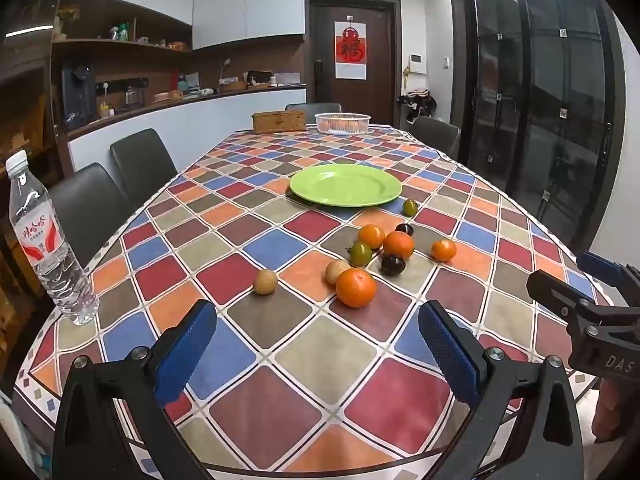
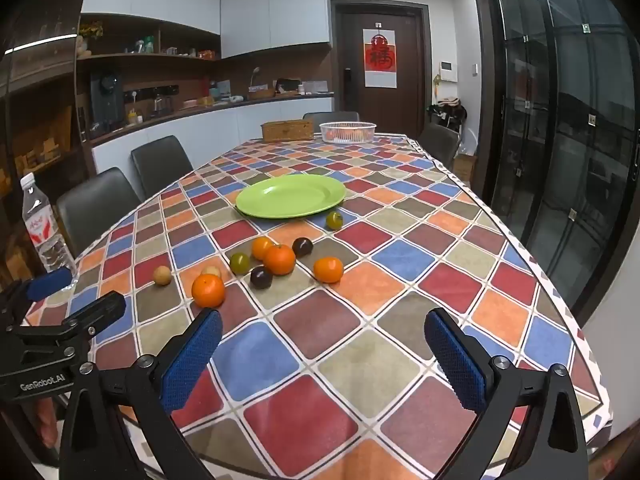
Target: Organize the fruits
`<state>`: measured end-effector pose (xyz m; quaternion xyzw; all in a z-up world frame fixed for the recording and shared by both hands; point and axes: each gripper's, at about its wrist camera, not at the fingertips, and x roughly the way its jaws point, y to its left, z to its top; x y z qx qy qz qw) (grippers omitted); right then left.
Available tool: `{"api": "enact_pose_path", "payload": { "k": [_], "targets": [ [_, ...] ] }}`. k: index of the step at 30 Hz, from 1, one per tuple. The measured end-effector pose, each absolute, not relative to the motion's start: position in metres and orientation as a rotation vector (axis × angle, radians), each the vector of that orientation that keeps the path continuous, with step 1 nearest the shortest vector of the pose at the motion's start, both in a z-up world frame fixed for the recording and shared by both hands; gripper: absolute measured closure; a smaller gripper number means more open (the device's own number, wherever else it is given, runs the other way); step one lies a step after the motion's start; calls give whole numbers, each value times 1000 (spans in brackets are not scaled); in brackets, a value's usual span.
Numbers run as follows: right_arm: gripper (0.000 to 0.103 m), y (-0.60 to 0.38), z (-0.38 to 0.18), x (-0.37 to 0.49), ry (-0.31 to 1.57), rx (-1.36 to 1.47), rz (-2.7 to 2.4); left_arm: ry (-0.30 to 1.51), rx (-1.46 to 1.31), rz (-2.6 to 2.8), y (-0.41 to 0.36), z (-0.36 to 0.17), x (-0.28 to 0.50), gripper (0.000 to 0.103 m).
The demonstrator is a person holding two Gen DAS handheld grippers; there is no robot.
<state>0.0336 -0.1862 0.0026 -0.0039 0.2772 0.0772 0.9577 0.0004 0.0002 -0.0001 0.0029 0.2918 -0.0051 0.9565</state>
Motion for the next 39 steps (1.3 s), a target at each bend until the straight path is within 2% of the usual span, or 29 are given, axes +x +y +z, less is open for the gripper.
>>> {"api": "enact_pose_path", "payload": {
  "k": [39],
  "targets": [
    [1, -185, 4, 32, 559, -11, 154, 559, 16, 3, 0, 7, -5, 0]
  ]
}}
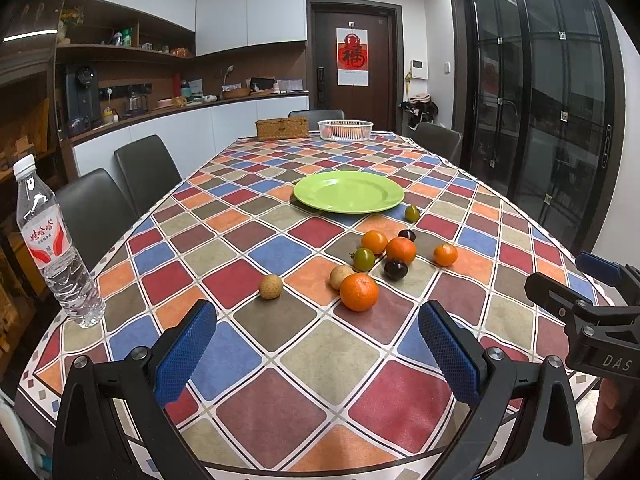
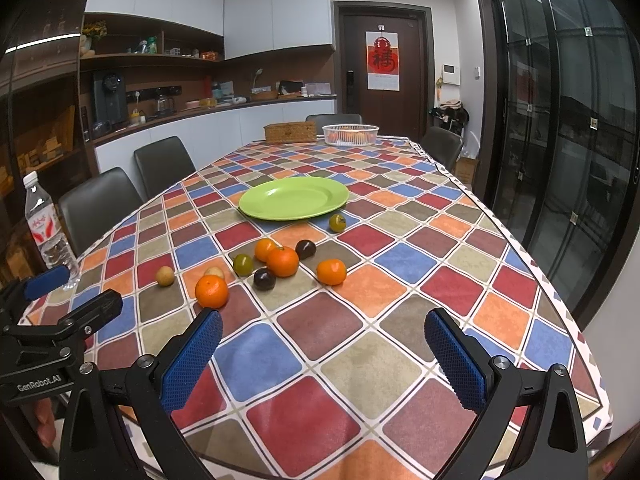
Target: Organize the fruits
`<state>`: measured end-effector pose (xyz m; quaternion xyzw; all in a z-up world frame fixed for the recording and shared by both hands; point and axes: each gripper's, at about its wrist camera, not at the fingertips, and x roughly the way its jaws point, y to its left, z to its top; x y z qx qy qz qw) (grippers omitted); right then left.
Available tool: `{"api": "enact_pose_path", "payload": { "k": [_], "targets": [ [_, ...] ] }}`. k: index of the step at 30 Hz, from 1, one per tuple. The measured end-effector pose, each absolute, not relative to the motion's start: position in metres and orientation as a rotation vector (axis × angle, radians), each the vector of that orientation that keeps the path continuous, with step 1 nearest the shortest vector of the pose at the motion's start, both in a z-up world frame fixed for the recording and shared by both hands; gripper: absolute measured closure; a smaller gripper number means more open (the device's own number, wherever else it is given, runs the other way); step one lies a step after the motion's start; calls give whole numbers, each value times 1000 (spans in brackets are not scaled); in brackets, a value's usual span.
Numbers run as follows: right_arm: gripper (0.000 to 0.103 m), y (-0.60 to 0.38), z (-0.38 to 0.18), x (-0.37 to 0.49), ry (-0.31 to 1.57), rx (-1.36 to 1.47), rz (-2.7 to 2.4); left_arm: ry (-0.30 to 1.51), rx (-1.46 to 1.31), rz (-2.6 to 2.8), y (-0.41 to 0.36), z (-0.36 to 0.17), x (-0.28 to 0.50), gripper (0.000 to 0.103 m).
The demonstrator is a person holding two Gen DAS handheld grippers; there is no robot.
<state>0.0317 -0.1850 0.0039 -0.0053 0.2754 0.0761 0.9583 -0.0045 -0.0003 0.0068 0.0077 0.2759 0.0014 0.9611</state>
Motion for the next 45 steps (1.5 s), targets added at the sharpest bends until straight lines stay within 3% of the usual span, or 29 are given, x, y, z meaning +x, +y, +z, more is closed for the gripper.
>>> {"api": "enact_pose_path", "payload": {
  "k": [45],
  "targets": [
    [1, -169, 4, 34, 567, -42, 188, 538, 18, 23, 16, 10, -3, 1]
  ]
}}
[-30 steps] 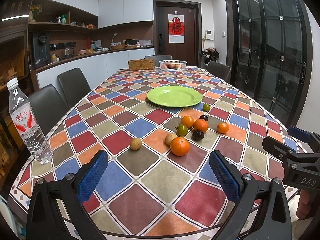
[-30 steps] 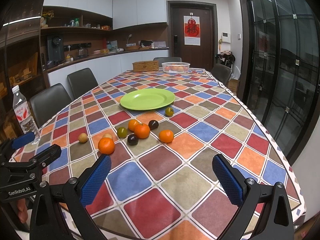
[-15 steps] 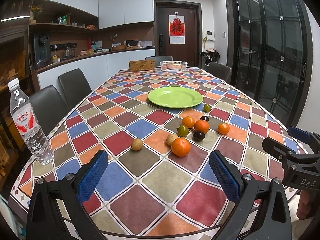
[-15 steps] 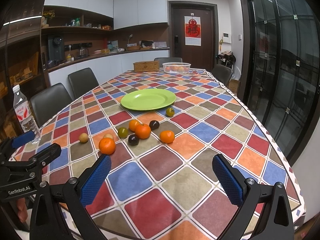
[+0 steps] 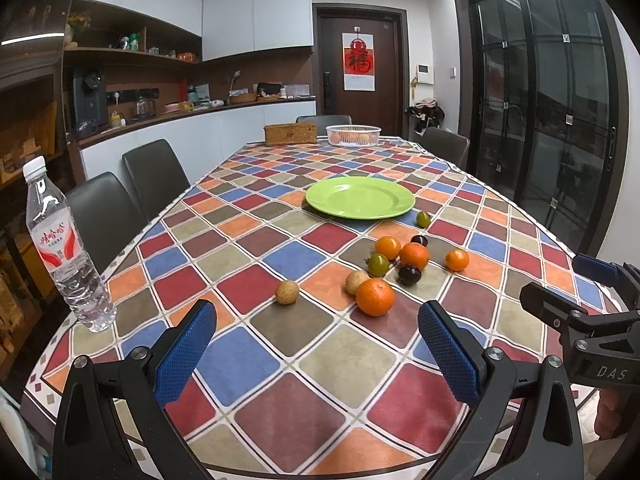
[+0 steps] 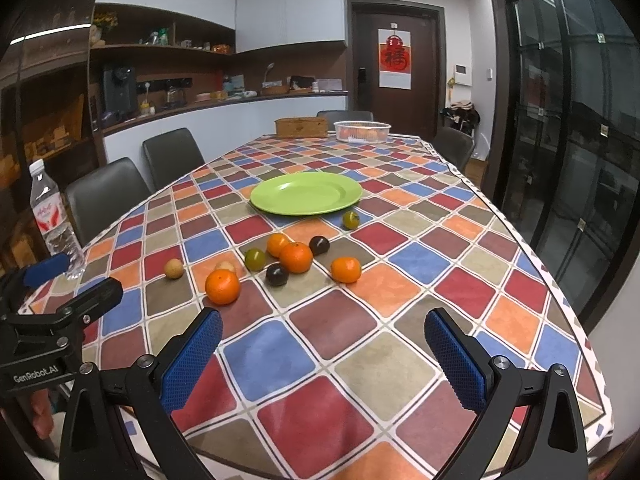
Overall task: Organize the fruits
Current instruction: 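Grasp the brown round fruit with the left tool while the right tool grasps an orange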
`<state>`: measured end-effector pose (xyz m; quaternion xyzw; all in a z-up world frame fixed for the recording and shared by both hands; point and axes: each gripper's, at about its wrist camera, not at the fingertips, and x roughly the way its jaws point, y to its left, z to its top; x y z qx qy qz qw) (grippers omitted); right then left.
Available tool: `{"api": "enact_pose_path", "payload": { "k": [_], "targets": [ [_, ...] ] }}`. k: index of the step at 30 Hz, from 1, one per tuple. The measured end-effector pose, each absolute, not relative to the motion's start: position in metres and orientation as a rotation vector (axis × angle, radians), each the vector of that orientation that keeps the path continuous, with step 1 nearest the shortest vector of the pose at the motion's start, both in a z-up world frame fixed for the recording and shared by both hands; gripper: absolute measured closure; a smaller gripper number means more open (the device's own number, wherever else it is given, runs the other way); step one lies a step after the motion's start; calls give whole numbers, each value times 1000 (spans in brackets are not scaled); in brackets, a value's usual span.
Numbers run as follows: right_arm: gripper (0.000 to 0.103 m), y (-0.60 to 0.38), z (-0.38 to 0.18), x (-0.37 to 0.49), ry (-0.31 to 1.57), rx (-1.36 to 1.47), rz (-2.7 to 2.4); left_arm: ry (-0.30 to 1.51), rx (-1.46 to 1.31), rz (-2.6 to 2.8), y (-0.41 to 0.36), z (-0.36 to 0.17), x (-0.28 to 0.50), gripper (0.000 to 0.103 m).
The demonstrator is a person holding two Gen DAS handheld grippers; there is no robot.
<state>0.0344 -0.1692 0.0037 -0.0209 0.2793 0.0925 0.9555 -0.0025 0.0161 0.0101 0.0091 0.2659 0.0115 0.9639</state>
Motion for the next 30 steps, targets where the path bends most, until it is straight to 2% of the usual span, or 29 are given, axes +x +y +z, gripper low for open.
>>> {"api": "enact_pose_path", "payload": {
  "k": [5, 11, 20, 23, 30],
  "targets": [
    [1, -156, 6, 42, 559, -68, 230, 529, 27, 16, 26, 9, 3, 1],
    [1, -129, 4, 56, 553, -123, 283, 543, 29, 7, 40, 2, 15, 6],
    [2, -94, -6, 81, 574, -171, 352, 588, 69, -37, 54, -14, 43, 18],
    [5, -86, -13, 92, 597, -181, 360, 600, 86, -48, 58, -21, 52, 20],
    [16, -75, -30, 114, 668, -194, 387, 656, 111, -104, 65, -35, 78, 33]
  ]
}}
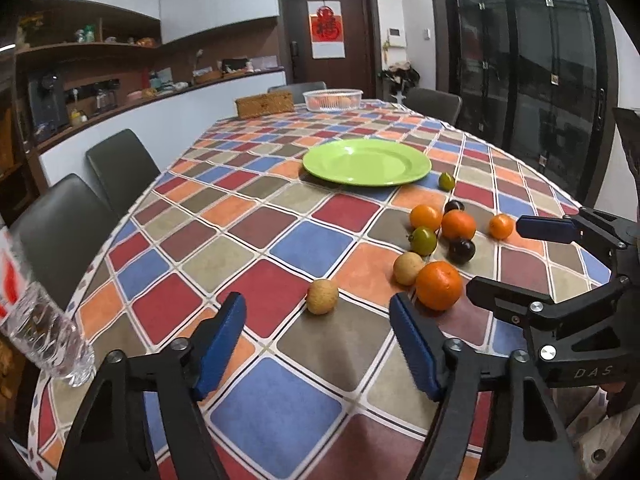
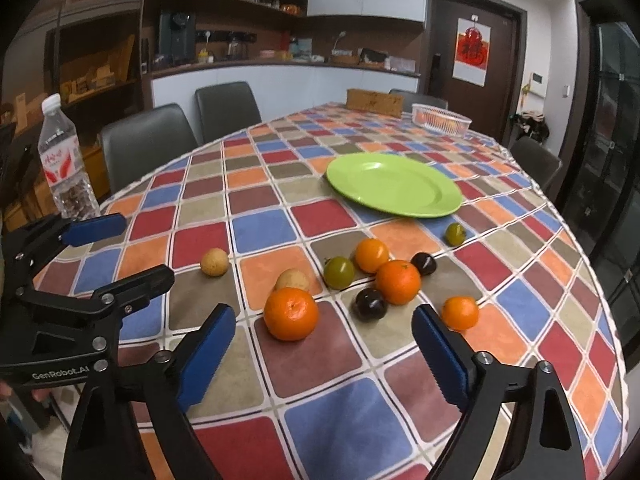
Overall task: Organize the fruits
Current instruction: 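Grasp the brown round fruit with the left tool while the right tool grasps an orange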
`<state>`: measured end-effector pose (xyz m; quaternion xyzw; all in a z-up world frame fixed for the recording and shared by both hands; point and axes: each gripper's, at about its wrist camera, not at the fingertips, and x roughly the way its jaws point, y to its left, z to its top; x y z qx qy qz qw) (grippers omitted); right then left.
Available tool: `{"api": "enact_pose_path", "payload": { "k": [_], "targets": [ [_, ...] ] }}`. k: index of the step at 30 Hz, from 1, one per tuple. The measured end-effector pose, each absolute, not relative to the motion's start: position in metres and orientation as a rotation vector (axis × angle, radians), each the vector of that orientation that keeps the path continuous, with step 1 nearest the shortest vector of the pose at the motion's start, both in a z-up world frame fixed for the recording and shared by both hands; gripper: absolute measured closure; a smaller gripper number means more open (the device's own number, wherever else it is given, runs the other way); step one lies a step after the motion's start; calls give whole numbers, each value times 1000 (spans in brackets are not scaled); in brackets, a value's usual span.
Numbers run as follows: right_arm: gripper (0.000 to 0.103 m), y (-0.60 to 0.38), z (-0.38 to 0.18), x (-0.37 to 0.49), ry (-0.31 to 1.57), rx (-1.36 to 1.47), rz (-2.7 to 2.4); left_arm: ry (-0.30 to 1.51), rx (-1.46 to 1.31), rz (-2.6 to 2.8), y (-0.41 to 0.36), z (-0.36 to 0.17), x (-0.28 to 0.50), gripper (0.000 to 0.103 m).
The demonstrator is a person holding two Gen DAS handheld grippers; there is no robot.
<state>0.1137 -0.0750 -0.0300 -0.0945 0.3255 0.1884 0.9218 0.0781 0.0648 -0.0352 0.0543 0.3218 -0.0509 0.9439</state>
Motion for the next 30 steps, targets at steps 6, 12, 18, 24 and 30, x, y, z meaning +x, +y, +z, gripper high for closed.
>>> {"api": "enact_pose_path", "payload": {
  "k": [6, 12, 18, 24, 30],
  "targets": [
    [27, -66, -44, 129, 735, -194, 425, 703, 135, -148, 65, -47, 99, 41],
    [38, -59, -56, 140, 791, -190, 456, 753, 145, -190, 66, -58, 116, 50],
    [48, -56, -64, 149, 834, -180, 477, 810, 129, -221, 65, -67, 129, 62],
    [54, -56, -68, 151, 857, -165, 493, 824, 129, -209, 64, -69, 135, 67],
    [61, -53, -67, 152, 857, -167, 507, 842, 115, -192, 66, -72, 139, 78]
  ]
}}
